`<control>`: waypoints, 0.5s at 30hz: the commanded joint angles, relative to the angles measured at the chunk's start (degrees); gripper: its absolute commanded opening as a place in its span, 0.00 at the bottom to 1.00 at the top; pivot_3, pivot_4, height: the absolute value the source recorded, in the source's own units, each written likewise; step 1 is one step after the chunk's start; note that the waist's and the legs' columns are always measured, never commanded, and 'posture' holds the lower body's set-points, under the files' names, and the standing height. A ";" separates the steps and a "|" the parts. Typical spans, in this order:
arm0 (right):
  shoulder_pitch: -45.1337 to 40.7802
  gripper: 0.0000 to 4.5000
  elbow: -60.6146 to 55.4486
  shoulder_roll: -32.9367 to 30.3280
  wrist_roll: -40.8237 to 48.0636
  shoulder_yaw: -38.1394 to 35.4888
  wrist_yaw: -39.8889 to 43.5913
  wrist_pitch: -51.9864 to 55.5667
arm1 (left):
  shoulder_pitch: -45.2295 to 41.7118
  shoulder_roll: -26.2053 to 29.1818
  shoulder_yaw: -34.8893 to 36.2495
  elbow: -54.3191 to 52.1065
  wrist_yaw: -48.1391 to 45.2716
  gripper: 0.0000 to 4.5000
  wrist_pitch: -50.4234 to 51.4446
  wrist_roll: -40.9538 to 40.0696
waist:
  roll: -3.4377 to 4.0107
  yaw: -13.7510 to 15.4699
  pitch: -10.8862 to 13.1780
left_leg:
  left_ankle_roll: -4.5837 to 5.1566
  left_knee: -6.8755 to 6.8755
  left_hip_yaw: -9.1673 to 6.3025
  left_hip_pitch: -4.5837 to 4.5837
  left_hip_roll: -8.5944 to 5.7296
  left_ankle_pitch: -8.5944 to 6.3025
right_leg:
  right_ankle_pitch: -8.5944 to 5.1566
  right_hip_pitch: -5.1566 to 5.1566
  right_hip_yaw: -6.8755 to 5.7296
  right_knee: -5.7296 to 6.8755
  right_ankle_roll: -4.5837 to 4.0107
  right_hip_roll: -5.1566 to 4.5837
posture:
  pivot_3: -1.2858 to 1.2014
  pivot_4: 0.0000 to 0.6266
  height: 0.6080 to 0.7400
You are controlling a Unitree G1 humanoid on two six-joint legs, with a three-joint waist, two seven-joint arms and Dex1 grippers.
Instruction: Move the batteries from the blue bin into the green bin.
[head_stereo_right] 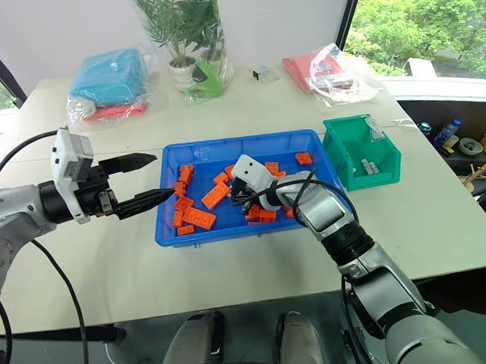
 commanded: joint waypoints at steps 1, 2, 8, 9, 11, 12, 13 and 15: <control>-0.55 0.02 0.50 0.18 -0.81 -1.10 -0.18 0.18 | -1.53 0.07 0.98 -0.38 -0.15 1.00 -1.30 -0.07 | 0.00 0.03 0.00 | -0.01 0.00 0.00 0.00 0.00 -0.01 | 0.00 0.00 0.00 0.00 0.00 0.00 | 0.52 0.24 0.45; -0.55 0.02 -0.13 0.06 -0.61 -1.59 -0.16 0.58 | -1.60 0.04 0.94 -0.34 -0.17 1.00 -1.31 -0.05 | 0.00 0.02 0.00 | -0.01 0.00 0.00 0.00 0.00 -0.01 | 0.00 0.00 0.00 0.00 0.00 0.00 | 0.52 0.24 0.45; -2.39 0.02 -10.41 -5.50 5.59 -14.20 -0.18 10.82 | -1.61 0.04 0.57 -0.37 -0.74 1.00 -1.03 -0.39 | 0.05 0.21 0.08 | 0.01 0.02 -0.01 -0.05 0.01 0.01 | 0.00 -0.02 0.00 0.00 0.00 -0.03 | 0.52 0.24 0.45; -2.83 0.02 -11.96 -6.90 6.99 -17.44 -0.61 13.36 | -1.40 0.09 0.53 -0.45 -1.01 1.00 -0.98 -0.49 | 0.06 0.28 0.09 | 0.00 0.02 0.00 -0.05 0.00 0.00 | 0.00 -0.02 0.01 -0.01 0.00 -0.05 | 0.52 0.24 0.45; -3.44 0.02 -13.33 -10.78 9.07 -24.49 -1.62 17.61 | -1.04 -0.16 0.06 -0.73 -1.34 1.00 -0.91 -0.59 | 0.04 0.36 0.08 | -0.02 0.02 0.00 -0.06 0.00 -0.01 | 0.00 -0.01 0.00 -0.03 0.00 -0.06 | 0.52 0.24 0.45; -3.51 0.02 -13.01 -13.17 9.54 -28.04 -2.34 19.26 | -0.90 -0.40 -0.39 -0.85 -1.53 1.00 -1.01 -0.48 | 0.02 0.41 0.07 | -0.04 0.01 0.01 -0.05 -0.03 -0.02 | 0.00 -0.01 0.00 -0.05 0.00 -0.06 | 0.52 0.24 0.45; -3.55 0.02 -12.87 -14.63 9.90 -30.21 -3.01 20.49 | -0.78 -0.51 -0.59 -0.84 -1.77 1.00 -1.12 -0.39 | 0.02 0.48 0.07 | -0.07 0.00 0.01 -0.05 -0.05 -0.04 | 0.00 0.00 -0.01 -0.07 0.00 -0.05 | 0.52 0.24 0.45; -1.53 0.02 -10.57 -20.14 8.93 -34.64 -3.96 20.52 | -1.34 -1.50 -1.95 -0.59 -1.93 1.00 -1.43 -0.15 | 0.00 0.62 0.05 | -0.09 -0.02 0.03 -0.04 -0.04 -0.05 | -0.01 0.00 -0.02 -0.10 0.00 -0.05 | 0.52 0.24 0.45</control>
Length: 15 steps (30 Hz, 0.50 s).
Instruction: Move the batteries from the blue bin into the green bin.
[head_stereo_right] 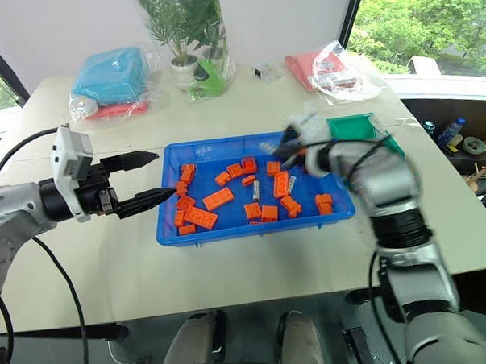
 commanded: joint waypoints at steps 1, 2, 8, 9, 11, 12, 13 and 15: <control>2.19 0.02 1.08 -6.66 0.06 -7.66 -1.57 1.15 | -1.08 -1.31 -1.53 -0.54 -0.59 1.00 -1.32 -0.10 | 0.00 0.36 0.00 | 0.00 -0.01 0.01 0.00 0.00 0.00 | 0.00 0.00 -0.01 -0.02 0.00 -0.01 | 0.52 0.24 0.45; 3.48 0.02 2.28 -8.33 -0.41 -8.60 -2.07 0.55 | -1.68 -1.90 -2.36 -0.53 -0.54 1.00 -1.33 -0.06 | -0.01 0.57 -0.01 | 0.00 -0.02 0.04 0.02 0.00 0.00 | -0.01 0.00 0.00 -0.02 0.02 -0.01 | 0.52 0.24 0.45; 6.65 0.02 6.05 -10.55 -1.38 -8.91 -4.27 -2.88 | -3.36 -3.16 -4.32 -0.28 -1.11 1.00 -1.50 0.28 | 0.09 0.64 0.05 | 0.11 -0.02 0.33 0.03 0.15 0.06 | 0.08 0.09 0.00 -0.02 0.13 -0.01 | 0.52 0.24 0.45; 6.77 0.02 6.86 -10.28 -1.53 -8.74 -4.64 -3.61 | -3.60 -3.26 -4.46 -0.19 -1.28 1.00 -1.50 0.34 | 0.12 0.67 0.06 | 0.12 -0.02 0.35 0.03 0.16 0.07 | 0.09 0.07 0.00 -0.01 0.12 -0.01 | 0.52 0.24 0.45; 6.39 0.26 8.97 -9.35 -2.42 -7.77 -5.84 -5.75 | -3.96 -3.37 -4.64 -0.04 -1.58 1.00 -1.50 0.37 | 0.09 0.82 0.05 | 0.13 -0.02 0.36 0.03 0.16 0.07 | 0.09 0.06 0.00 -0.01 0.13 -0.01 | 0.52 0.24 0.45; 6.05 0.35 9.99 -8.96 -2.88 -7.23 -6.45 -6.83 | -4.10 -3.42 -4.71 0.01 -1.65 1.00 -1.49 0.36 | 0.07 0.88 0.04 | 0.13 -0.02 0.36 0.03 0.16 0.08 | 0.09 0.06 0.00 -0.02 0.12 -0.01 | 0.52 0.24 0.45; 5.56 0.45 10.87 -8.81 -3.36 -6.47 -6.72 -8.09 | -4.16 -3.46 -4.75 -0.04 -1.69 1.00 -1.46 0.35 | 0.07 0.90 0.04 | 0.13 -0.01 0.36 0.03 0.16 0.08 | 0.09 0.05 0.00 -0.02 0.12 -0.02 | 0.52 0.24 0.45; 4.37 0.69 11.59 -8.77 -3.36 -5.45 -6.34 -10.15 | -4.16 -3.50 -4.80 -0.39 -1.58 1.00 -1.30 0.21 | 0.10 0.94 0.05 | 0.13 0.02 0.37 0.01 0.15 0.08 | 0.09 0.04 0.00 -0.04 0.12 -0.02 | 0.52 0.24 0.45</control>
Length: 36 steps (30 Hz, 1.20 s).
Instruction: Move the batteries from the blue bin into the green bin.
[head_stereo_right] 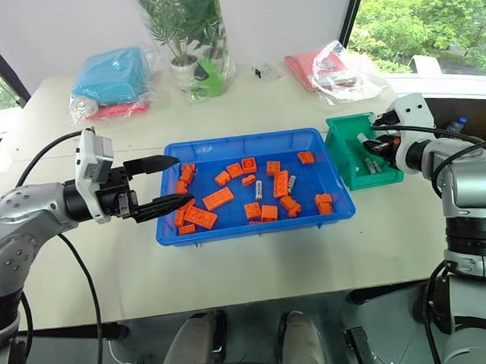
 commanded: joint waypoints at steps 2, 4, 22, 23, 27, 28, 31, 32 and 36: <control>-4.75 0.79 -2.06 1.11 1.58 0.75 1.09 -3.13 | -0.62 0.25 0.30 -1.31 -0.04 1.00 -0.52 -0.25 | 0.06 0.02 0.04 | 0.00 0.01 0.00 -0.01 0.00 0.00 | 0.00 0.00 0.00 0.00 0.00 0.00 | 0.52 0.24 0.45; -5.80 0.79 -4.73 2.28 3.51 1.52 2.37 -1.62 | -0.36 0.39 0.50 -1.65 0.05 1.00 -0.44 -0.40 | 0.06 0.01 0.04 | 0.01 0.00 -0.01 -0.01 0.01 0.00 | 0.01 0.01 0.01 0.01 0.00 0.00 | 0.52 0.24 0.45; -1.26 0.79 -12.74 20.41 7.30 20.79 -1.93 8.49 | 2.02 1.43 2.88 -4.62 2.51 1.00 0.74 -1.49 | -0.07 0.11 -0.04 | -0.13 0.05 -0.11 -0.03 0.01 -0.08 | 0.13 -0.15 -0.06 -0.06 -0.21 -0.01 | 0.52 0.24 0.45; -1.19 0.79 -12.43 20.56 7.25 20.86 -1.93 8.33 | 2.13 1.47 2.95 -4.77 2.65 1.00 0.78 -1.56 | -0.07 0.05 -0.04 | -0.12 0.03 -0.11 -0.03 0.01 -0.08 | 0.13 -0.16 -0.06 -0.05 -0.21 0.00 | 0.52 0.24 0.45; -0.89 0.79 -10.87 21.41 6.82 21.88 -1.72 7.21 | 2.34 1.54 3.02 -5.09 3.30 1.00 0.79 -1.93 | -0.07 0.02 -0.04 | 0.00 0.00 -0.11 -0.02 0.02 -0.01 | 0.14 -0.16 -0.06 0.02 -0.21 0.05 | 0.52 0.24 0.45; -0.88 0.79 -10.48 21.68 6.67 22.16 -1.71 6.96 | 2.32 1.55 2.97 -5.11 3.42 1.00 0.79 -1.98 | -0.07 0.01 -0.04 | -0.01 0.00 -0.11 -0.01 0.02 -0.01 | 0.13 -0.17 -0.07 0.02 -0.20 0.05 | 0.52 0.24 0.45; -0.90 0.79 -9.20 22.77 6.26 23.21 -1.42 6.03 | 2.14 1.53 2.92 -4.98 3.57 1.00 0.67 -2.00 | -0.07 0.04 -0.04 | -0.03 0.01 -0.11 0.00 0.02 -0.02 | 0.09 -0.17 -0.07 0.02 -0.14 0.05 | 0.52 0.24 0.45; -0.90 0.79 -8.74 23.02 6.07 23.50 -1.41 5.65 | 2.05 1.53 2.92 -4.88 3.59 1.00 0.63 -2.00 | -0.07 0.09 -0.04 | -0.03 0.01 -0.11 0.00 0.02 -0.02 | 0.09 -0.17 -0.07 0.02 -0.14 0.05 | 0.52 0.24 0.45; -0.92 0.50 -7.74 23.20 5.18 24.07 -1.32 4.22 | 1.45 1.68 2.88 -4.08 3.25 1.00 0.29 -1.86 | -0.08 0.10 -0.05 | -0.06 0.02 -0.12 -0.01 0.02 -0.04 | 0.09 -0.16 -0.07 0.01 -0.14 0.04 | 0.52 0.24 0.45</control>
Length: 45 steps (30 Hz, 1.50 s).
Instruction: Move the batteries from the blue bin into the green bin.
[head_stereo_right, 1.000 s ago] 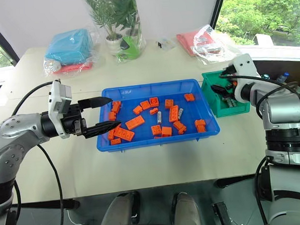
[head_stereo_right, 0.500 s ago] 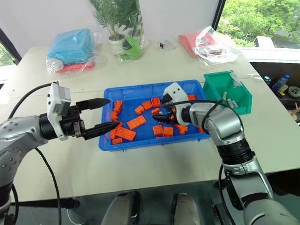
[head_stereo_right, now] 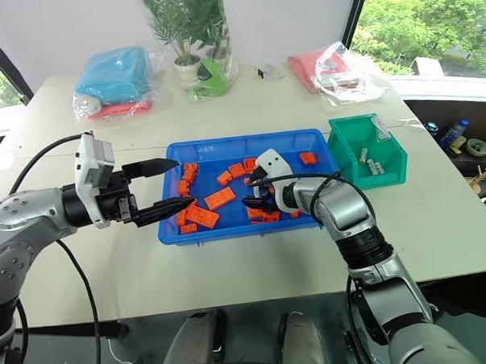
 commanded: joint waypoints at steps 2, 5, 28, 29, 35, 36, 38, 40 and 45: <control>-0.31 0.28 -1.56 -0.25 0.28 -1.53 0.47 -0.24 | -1.19 0.76 1.55 -0.25 -0.53 1.00 -0.92 -0.28 | 0.00 0.01 0.00 | -0.01 0.00 0.00 0.00 0.00 0.00 | 0.00 0.00 0.00 0.00 0.00 0.00 | 0.52 0.24 0.45; -0.82 0.05 -4.55 -1.74 1.73 -4.65 0.73 1.41 | -1.40 0.67 1.28 0.32 -0.94 1.00 -1.33 0.13 | 0.03 0.00 0.02 | -0.01 0.00 0.00 0.00 0.00 0.00 | 0.01 -0.01 0.00 0.00 -0.01 0.00 | 0.52 0.24 0.45; 0.16 0.56 6.07 -21.08 0.62 -27.08 -3.62 -2.73 | -4.71 -2.28 -2.94 3.52 -3.02 1.00 -3.61 2.93 | 0.08 -0.08 0.06 | 0.06 -0.05 0.17 0.00 0.03 0.02 | -0.04 0.14 -0.01 -0.05 0.09 -0.04 | 0.52 0.24 0.45; 0.07 0.67 6.21 -21.17 0.22 -26.41 -3.27 -4.01 | -4.95 -2.27 -2.84 3.57 -3.02 1.00 -3.47 2.88 | 0.09 -0.07 0.06 | 0.06 -0.04 0.16 -0.01 0.03 0.03 | -0.04 0.14 -0.01 -0.05 0.09 -0.04 | 0.52 0.24 0.45; 0.43 0.77 0.46 -21.76 5.30 -24.88 4.10 -3.38 | -4.49 -1.83 -1.87 3.11 -2.69 1.00 -2.98 2.65 | 0.10 0.02 0.07 | 0.07 -0.02 0.13 -0.02 0.01 0.03 | -0.04 0.19 -0.01 -0.07 0.10 -0.04 | 0.52 0.24 0.45; 1.17 0.77 -1.59 -22.04 6.04 -23.44 5.40 -2.00 | -4.18 -1.80 -1.66 2.84 -2.47 1.00 -2.90 2.59 | 0.11 0.00 0.08 | 0.07 -0.02 0.13 -0.02 0.01 0.03 | -0.04 0.19 -0.01 -0.07 0.10 -0.05 | 0.52 0.24 0.45; 2.30 0.77 -4.35 -21.64 6.21 -20.95 5.90 -0.46 | -3.72 -1.84 -1.30 2.33 -1.93 1.00 -2.70 2.39 | 0.07 -0.02 0.06 | 0.07 -0.04 0.11 -0.01 0.03 0.03 | -0.04 0.18 -0.01 -0.07 0.10 -0.04 | 0.52 0.24 0.45; 2.79 0.77 -5.11 -20.37 5.57 -19.03 5.25 -0.43 | -3.38 -1.82 -1.05 1.76 -1.36 1.00 -2.47 2.10 | 0.07 -0.02 0.05 | 0.06 -0.04 0.09 0.00 0.04 0.02 | -0.04 0.16 -0.02 -0.07 0.10 -0.03 | 0.52 0.24 0.45; 3.63 0.77 -4.45 -18.52 3.62 -14.54 5.04 -2.74 | -3.24 -1.37 -0.33 0.90 -0.33 1.00 -1.83 1.25 | 0.09 0.11 0.07 | -0.06 0.00 0.09 -0.01 0.03 -0.05 | -0.04 0.04 -0.02 -0.08 0.09 -0.05 | 0.52 0.24 0.45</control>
